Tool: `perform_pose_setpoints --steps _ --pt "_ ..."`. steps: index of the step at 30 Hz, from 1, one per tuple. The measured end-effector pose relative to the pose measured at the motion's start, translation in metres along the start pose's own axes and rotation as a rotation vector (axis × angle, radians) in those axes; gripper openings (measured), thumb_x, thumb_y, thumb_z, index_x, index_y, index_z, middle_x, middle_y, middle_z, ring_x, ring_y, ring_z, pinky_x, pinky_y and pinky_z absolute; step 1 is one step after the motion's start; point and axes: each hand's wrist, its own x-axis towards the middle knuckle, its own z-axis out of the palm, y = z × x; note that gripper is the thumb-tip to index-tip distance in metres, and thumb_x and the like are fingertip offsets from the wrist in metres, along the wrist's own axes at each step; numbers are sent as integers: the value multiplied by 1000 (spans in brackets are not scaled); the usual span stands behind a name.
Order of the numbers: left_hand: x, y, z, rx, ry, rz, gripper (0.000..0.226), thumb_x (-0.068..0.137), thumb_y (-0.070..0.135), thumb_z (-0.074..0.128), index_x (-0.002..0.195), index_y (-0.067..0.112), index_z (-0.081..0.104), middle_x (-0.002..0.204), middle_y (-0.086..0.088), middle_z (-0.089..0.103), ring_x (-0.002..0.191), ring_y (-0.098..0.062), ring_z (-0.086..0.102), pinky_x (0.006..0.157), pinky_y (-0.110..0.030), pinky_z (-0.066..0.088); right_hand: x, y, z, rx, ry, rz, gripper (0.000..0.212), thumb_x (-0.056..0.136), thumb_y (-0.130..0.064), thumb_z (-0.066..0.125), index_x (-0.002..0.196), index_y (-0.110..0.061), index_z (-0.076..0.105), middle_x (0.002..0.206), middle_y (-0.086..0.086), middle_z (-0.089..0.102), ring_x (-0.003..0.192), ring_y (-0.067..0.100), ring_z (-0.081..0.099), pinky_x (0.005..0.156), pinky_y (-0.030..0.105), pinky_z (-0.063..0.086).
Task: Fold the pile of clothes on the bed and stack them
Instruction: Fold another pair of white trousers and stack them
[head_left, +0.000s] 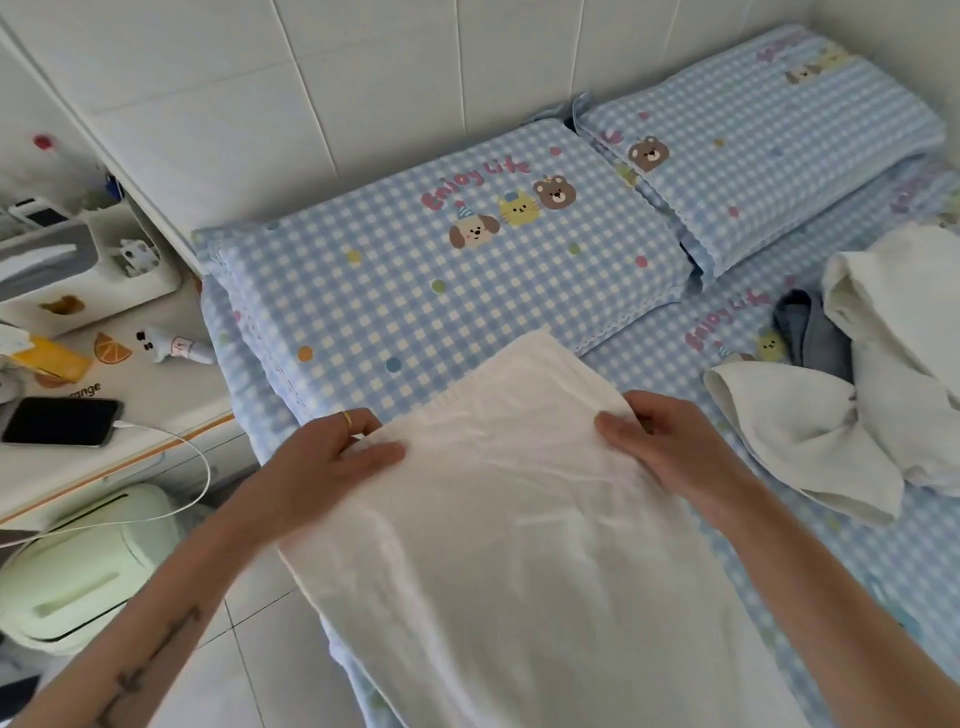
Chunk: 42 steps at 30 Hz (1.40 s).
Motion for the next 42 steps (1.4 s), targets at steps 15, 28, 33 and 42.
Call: perform_pose_setpoints --steps 15,28,33,42 --pt "105 -88 104 814 179 50 27 96 40 45 110 17 47 91 -1 68 87 -24 66 73 -32 48 140 137 100 -510 112 257 17 89 -25 52 75 -17 49 84 6 62 90 29 59 66 29 34" --pt "-45 -101 291 819 -190 765 65 91 47 28 148 18 17 160 -5 -3 147 -18 -2 116 -34 6 -192 315 72 -739 406 373 59 101 -41 7 142 -12 37 158 -2 16 147 10 2 112 40 14" --pt "-53 -91 305 759 -298 580 59 96 50 7 151 27 3 160 5 -4 146 -10 -3 116 -30 1 -285 377 18 -775 378 601 65 100 -43 2 142 -15 42 154 2 29 145 12 15 113 36 8" --pt "-139 21 467 723 -488 1023 52 100 30 4 149 18 18 160 3 -3 146 -11 5 115 -29 7 -504 462 -11 -487 724 1198 81 93 -53 -10 146 -9 32 151 15 33 138 32 36 109 57 27"
